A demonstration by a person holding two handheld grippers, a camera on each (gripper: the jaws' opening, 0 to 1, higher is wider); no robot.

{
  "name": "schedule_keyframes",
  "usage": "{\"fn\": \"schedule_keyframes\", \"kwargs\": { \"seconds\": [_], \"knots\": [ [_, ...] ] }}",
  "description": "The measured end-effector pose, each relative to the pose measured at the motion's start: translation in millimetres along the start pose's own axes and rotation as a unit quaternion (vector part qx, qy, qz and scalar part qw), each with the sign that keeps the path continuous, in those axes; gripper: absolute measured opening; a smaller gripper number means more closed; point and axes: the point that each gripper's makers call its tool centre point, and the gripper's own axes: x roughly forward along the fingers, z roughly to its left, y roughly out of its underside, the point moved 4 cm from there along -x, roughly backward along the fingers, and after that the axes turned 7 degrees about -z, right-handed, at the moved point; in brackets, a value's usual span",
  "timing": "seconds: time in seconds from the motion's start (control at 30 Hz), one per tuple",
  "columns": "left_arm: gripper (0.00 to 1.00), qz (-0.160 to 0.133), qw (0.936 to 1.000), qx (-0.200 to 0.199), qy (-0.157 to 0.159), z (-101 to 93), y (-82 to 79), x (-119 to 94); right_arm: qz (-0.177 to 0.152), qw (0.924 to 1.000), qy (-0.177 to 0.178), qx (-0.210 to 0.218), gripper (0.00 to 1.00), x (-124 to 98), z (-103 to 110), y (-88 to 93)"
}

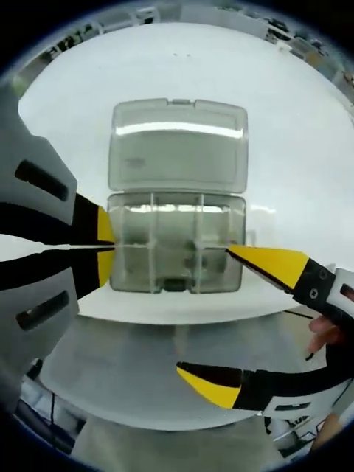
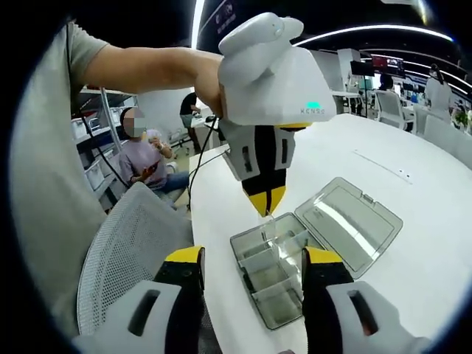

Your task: Insert the divider into the dual guide fixture by aligning both edges with the guide slots and pushing it downward to the bottom, including one-sided entry, uneven engagement, binding, and posture correction.

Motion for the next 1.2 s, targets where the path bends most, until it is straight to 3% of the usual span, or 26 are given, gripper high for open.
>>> {"fn": "schedule_keyframes", "kwargs": {
  "seconds": [1.2],
  "knots": [
    [0.00,0.024,0.9991,0.032,-0.011,-1.5,0.9,19,0.002,1.0000,0.003,0.008,0.49,-4,2,6.5]
  ]
}}
